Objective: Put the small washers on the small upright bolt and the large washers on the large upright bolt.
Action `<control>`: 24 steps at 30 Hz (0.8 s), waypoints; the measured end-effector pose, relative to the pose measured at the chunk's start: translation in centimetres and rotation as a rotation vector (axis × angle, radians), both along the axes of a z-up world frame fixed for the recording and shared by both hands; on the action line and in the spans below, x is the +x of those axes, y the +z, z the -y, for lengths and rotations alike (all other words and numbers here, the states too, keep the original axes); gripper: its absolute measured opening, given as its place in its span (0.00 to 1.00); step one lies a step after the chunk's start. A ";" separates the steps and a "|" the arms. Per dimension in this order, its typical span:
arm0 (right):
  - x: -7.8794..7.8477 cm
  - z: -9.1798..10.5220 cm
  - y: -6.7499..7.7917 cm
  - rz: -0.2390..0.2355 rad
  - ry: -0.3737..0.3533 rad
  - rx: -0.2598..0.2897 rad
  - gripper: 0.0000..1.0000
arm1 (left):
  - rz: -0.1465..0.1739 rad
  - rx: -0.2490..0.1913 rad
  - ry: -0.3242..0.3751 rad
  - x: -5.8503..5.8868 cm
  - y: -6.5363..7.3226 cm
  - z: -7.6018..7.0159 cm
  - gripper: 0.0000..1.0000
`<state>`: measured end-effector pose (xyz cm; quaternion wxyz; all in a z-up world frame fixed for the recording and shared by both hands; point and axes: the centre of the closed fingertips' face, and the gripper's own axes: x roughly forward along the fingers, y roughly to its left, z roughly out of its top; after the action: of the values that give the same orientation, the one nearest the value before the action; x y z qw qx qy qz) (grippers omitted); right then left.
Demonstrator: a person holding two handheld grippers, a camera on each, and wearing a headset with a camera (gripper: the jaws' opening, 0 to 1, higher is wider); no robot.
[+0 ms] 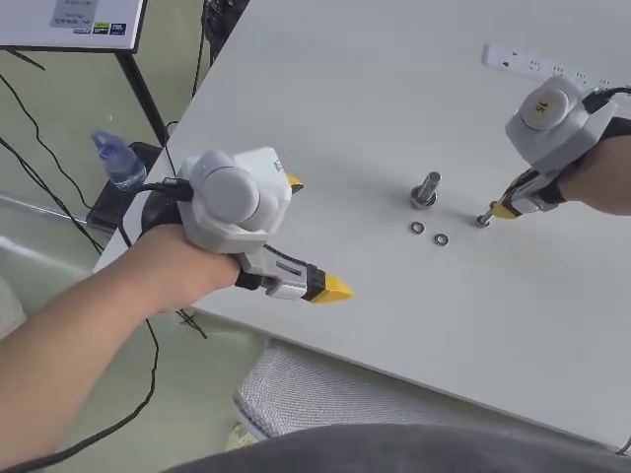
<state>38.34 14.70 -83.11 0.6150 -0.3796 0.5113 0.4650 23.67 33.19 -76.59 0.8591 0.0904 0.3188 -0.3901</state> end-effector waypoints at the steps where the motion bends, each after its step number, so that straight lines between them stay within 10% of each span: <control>1: 0.0 0.0 -0.1 0.002 0.000 0.001 0.13 | 0.000 0.000 -0.001 0.0 0.0 0.0 0.90; 24: -0.8 -0.1 -2.1 -0.019 0.031 -0.010 0.13 | -0.033 0.001 -0.005 -0.1 -0.7 -0.1 0.87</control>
<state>37.58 14.78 -85.22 0.6009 -0.3862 0.5137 0.4754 23.60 33.24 -77.30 0.8526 0.0853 0.3331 -0.3935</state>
